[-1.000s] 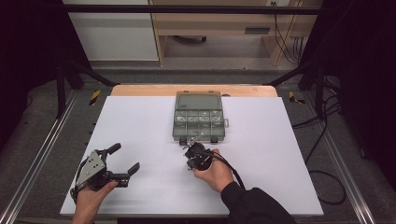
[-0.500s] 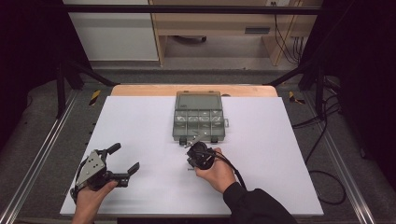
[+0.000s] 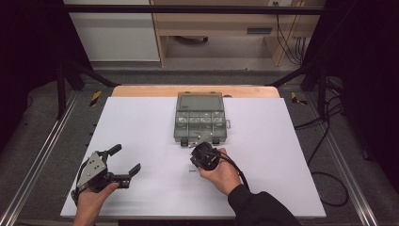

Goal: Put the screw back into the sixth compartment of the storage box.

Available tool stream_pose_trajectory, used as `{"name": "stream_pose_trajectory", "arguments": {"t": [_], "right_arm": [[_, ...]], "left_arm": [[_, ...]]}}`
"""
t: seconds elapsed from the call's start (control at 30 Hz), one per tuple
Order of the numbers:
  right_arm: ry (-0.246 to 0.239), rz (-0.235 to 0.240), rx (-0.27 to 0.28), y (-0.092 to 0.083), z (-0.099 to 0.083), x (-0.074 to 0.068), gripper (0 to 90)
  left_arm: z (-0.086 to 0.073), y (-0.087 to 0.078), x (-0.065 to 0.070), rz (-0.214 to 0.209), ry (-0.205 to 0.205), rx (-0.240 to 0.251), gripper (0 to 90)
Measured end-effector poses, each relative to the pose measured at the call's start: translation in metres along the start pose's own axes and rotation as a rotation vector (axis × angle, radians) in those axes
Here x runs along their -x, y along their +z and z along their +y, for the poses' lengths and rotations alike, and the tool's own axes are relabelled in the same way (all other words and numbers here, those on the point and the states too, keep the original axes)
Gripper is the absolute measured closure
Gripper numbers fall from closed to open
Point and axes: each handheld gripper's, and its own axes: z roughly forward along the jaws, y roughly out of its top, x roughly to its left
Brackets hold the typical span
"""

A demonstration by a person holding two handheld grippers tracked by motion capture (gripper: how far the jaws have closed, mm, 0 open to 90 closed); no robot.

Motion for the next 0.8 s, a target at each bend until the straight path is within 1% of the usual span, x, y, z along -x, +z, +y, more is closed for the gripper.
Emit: {"name": "stream_pose_trajectory", "arguments": {"t": [0.03, 0.07, 0.1, 0.17, 0.2, 0.27, 0.33, 0.37, 0.4, 0.47, 0.5, 0.53, 0.57, 0.6, 0.7, 0.73, 0.77, 0.8], "right_arm": [[0.011, -0.004, 0.003, 0.000, 0.000, -0.001, 87.8], [0.006, 0.001, 0.003, 0.000, -0.001, 0.000, 87.8], [0.014, -0.001, 0.005, 0.000, -0.001, 0.000, 87.8], [0.000, -0.003, 0.001, -0.001, -0.002, 0.002, 87.8], [0.012, -0.005, 0.009, -0.002, -0.002, 0.001, 87.8], [0.008, -0.005, 0.012, -0.004, -0.003, 0.003, 87.8], [0.026, -0.017, 0.024, -0.006, -0.002, 0.004, 87.8], [0.026, -0.017, 0.024, -0.006, -0.002, 0.004, 87.8], [0.035, -0.023, 0.045, -0.007, -0.002, 0.006, 87.8], [0.034, -0.027, 0.050, -0.008, -0.002, 0.007, 87.8], [0.043, -0.033, 0.058, -0.010, -0.002, 0.008, 87.8], [0.050, -0.035, 0.079, -0.011, -0.002, 0.008, 87.8], [0.050, -0.035, 0.079, -0.011, -0.002, 0.008, 87.8], [0.044, -0.038, 0.093, -0.012, -0.002, 0.009, 87.8], [0.056, -0.033, 0.111, -0.013, -0.001, 0.009, 87.8], [0.056, -0.033, 0.111, -0.013, -0.001, 0.009, 87.8], [0.046, -0.025, 0.115, -0.013, -0.001, 0.011, 87.8], [0.048, -0.025, 0.131, -0.013, -0.001, 0.011, 87.8]], "left_arm": [[0.000, 0.000, 0.000, -0.001, 0.000, 0.000, 1.9], [0.000, 0.000, 0.000, -0.001, 0.000, 0.001, 1.9], [0.000, 0.000, 0.000, 0.000, 0.000, 0.001, 2.0], [0.000, -0.001, 0.000, 0.001, 0.000, 0.002, 2.0], [0.000, -0.001, 0.000, 0.001, -0.001, 0.003, 2.0], [0.000, -0.001, 0.000, 0.001, 0.000, 0.002, 2.0], [0.000, -0.001, 0.000, -0.002, -0.001, 0.005, 2.0], [0.000, -0.001, 0.000, -0.003, 0.001, 0.004, 2.0], [0.000, 0.000, 0.000, -0.004, 0.001, 0.005, 2.0], [0.000, 0.000, 0.000, -0.004, 0.002, 0.004, 1.9], [0.000, -0.001, 0.000, -0.004, 0.002, 0.004, 2.0], [0.000, -0.001, 0.000, -0.004, 0.002, 0.004, 2.0], [0.000, -0.001, 0.000, -0.004, 0.001, 0.004, 1.9], [0.000, -0.001, 0.000, -0.004, 0.001, 0.005, 2.0], [0.000, -0.001, 0.000, -0.006, 0.001, 0.006, 2.0], [0.000, 0.000, 0.000, -0.008, 0.002, 0.006, 2.0], [0.000, 0.000, 0.001, -0.009, 0.004, 0.003, 1.9], [0.000, 0.000, 0.001, -0.010, 0.004, 0.003, 1.9]]}}
